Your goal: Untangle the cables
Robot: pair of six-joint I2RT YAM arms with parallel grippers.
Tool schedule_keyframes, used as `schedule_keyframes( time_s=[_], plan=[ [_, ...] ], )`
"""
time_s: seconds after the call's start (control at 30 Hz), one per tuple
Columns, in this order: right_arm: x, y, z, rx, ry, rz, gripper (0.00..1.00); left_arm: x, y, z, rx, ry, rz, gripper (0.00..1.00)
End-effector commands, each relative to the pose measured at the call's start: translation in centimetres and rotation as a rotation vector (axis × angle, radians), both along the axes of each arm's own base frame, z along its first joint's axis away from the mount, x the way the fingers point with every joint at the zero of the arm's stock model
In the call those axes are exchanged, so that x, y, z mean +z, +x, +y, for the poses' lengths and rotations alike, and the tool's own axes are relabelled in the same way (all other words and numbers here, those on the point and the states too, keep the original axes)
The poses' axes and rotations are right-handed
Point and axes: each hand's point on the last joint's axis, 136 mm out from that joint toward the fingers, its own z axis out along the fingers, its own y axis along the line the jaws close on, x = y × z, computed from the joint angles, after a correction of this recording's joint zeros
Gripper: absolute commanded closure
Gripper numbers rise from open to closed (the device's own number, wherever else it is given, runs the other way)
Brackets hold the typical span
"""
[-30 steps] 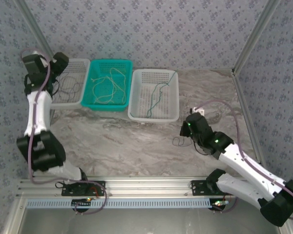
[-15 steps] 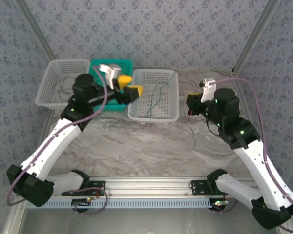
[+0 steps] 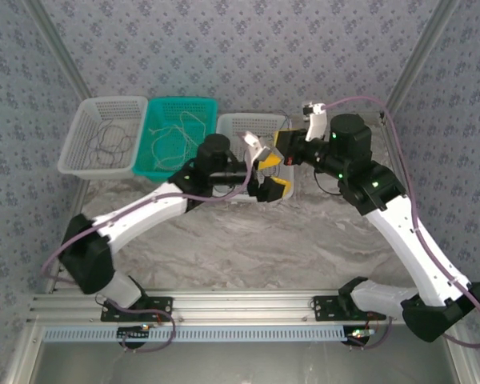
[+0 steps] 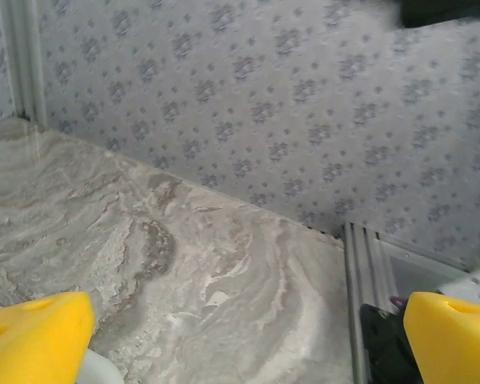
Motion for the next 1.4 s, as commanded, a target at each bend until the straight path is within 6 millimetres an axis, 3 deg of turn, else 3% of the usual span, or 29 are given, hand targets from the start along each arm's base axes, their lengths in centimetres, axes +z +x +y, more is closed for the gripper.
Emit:
schedule_keyframes(
  time_s=[0.0, 0.13, 0.27, 0.37, 0.47, 0.5, 0.57, 0.6, 0.73, 0.87, 1.0, 1.13, 1.23, 1.3, 1.37],
  plan=[
    [2.5, -0.3, 1.1, 0.013, 0.079, -0.036, 1.0, 4.3, 2.1, -1.8, 0.067, -0.189, -0.04, 0.01],
    [3.0, 0.2, -0.1, -0.062, 0.119, -0.004, 1.0, 0.9, 4.9, -3.0, 0.208, -0.096, 0.051, 0.02],
    [3.6, 1.5, -5.0, -0.282, 0.238, 0.069, 1.0, -4.4, 7.8, -0.7, 0.448, 0.022, 0.124, 0.02],
    [4.6, 1.9, -8.1, -0.361, 0.351, 0.075, 1.0, -7.3, 8.2, 1.0, 0.524, 0.087, 0.144, 0.04],
    [5.5, 1.6, -9.3, -0.378, 0.393, 0.057, 1.0, -9.0, 8.6, 2.5, 0.566, 0.113, 0.191, 0.13],
    [5.6, 1.5, -9.5, -0.378, 0.396, 0.058, 1.0, -9.3, 8.7, 2.8, 0.569, 0.11, 0.21, 0.23],
    [5.7, 1.4, -9.7, -0.374, 0.41, 0.065, 1.0, -9.0, 8.6, 3.2, 0.547, 0.074, 0.231, 0.81],
    [5.6, 1.4, -9.8, -0.374, 0.412, 0.07, 1.0, -8.7, 8.5, 3.3, 0.541, 0.061, 0.232, 0.99],
    [5.1, 1.4, -10.9, -0.406, 0.409, 0.084, 1.0, -8.0, 8.3, 4.0, 0.526, 0.038, 0.221, 1.0],
    [4.6, 1.1, -13.6, -0.493, 0.397, 0.093, 1.0, -8.5, 8.6, 6.7, 0.589, 0.021, 0.261, 1.0],
    [4.0, 0.1, -18.6, -0.667, 0.397, 0.09, 1.0, -9.5, 9.1, 11.3, 0.681, 0.003, 0.32, 1.0],
    [3.8, -0.6, -21.6, -0.745, 0.444, 0.075, 1.0, -9.2, 9.6, 17.0, 0.799, -0.029, 0.357, 1.0],
    [3.6, 0.2, -21.3, -0.706, 0.472, 0.082, 1.0, -7.7, 9.8, 20.4, 0.834, -0.126, 0.416, 1.0],
    [3.0, 0.9, -20.3, -0.663, 0.482, 0.093, 1.0, -5.1, 9.5, 21.6, 0.805, -0.22, 0.451, 1.0],
    [2.3, 1.8, -18.3, -0.599, 0.47, 0.109, 1.0, -1.2, 8.9, 22.1, 0.761, -0.282, 0.421, 1.0]
  ],
)
